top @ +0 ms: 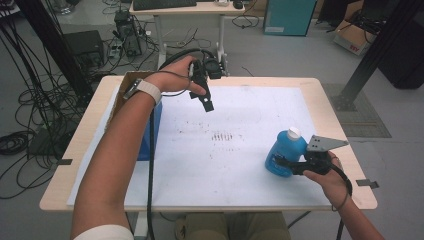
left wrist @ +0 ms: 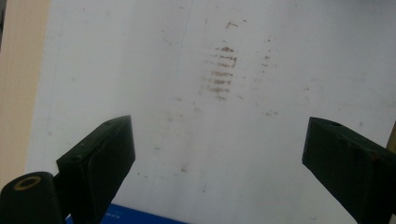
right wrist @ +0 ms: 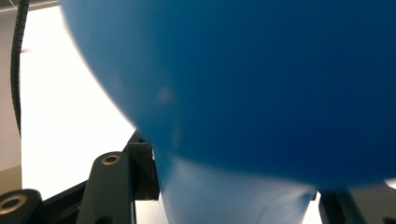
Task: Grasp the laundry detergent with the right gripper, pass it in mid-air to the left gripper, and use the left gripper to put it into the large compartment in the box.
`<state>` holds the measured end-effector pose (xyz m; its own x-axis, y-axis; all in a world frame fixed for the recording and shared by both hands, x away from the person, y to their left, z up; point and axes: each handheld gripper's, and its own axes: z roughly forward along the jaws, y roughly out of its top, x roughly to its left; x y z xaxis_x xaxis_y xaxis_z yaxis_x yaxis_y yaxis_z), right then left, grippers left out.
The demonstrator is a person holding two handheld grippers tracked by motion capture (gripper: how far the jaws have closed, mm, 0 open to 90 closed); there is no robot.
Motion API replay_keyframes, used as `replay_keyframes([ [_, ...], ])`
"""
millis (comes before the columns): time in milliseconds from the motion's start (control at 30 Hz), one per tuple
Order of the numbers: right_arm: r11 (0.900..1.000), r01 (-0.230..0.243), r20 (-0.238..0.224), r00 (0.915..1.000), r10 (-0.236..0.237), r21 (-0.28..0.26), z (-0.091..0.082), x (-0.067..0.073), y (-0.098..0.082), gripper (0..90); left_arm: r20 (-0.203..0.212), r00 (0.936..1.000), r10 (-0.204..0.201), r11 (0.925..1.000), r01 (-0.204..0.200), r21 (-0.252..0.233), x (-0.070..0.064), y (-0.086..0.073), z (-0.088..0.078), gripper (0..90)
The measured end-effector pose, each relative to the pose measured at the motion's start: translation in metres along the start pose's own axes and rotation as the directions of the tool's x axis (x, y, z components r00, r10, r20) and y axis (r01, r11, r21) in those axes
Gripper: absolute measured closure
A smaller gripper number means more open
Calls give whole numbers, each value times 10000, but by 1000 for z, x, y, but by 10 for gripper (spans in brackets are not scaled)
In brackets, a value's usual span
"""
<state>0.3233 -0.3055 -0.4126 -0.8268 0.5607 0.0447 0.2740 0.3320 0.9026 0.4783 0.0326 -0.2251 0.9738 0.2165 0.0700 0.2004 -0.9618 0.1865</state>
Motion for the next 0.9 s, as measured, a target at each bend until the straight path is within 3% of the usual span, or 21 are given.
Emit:
replay_keyframes([
  [533, 10000, -45, -24, 10000, 45, -2, 0, 0, 0, 426, 93, 9999, -93, 10000, 93, -6, 0, -1, 1, 98],
  [567, 10000, -47, -23, 10000, 47, -15, 0, 0, 0, 426, 26, 9995, -323, 9993, 323, -200, -2, -1, 2, 98],
  [633, 10000, -47, -27, 10000, 47, -9, 0, 0, 0, 426, 89, 9994, -331, 9993, 332, -173, -2, -1, 2, 98],
  [800, 10000, -40, -16, 10000, 40, -20, 0, 0, 0, 426, 77, 9999, -109, 9999, 109, -11, 0, -1, 1, 98],
  [867, 10000, -46, -27, 10000, 46, -3, 0, 0, 0, 426, 81, 9989, -468, 9984, 470, -300, -3, -2, 3, 98],
  [900, 10000, -64, -15, 10000, 64, 5, 0, 0, 0, 426, 46, 9995, -311, 9993, 312, -189, -2, -1, 2, 98],
])
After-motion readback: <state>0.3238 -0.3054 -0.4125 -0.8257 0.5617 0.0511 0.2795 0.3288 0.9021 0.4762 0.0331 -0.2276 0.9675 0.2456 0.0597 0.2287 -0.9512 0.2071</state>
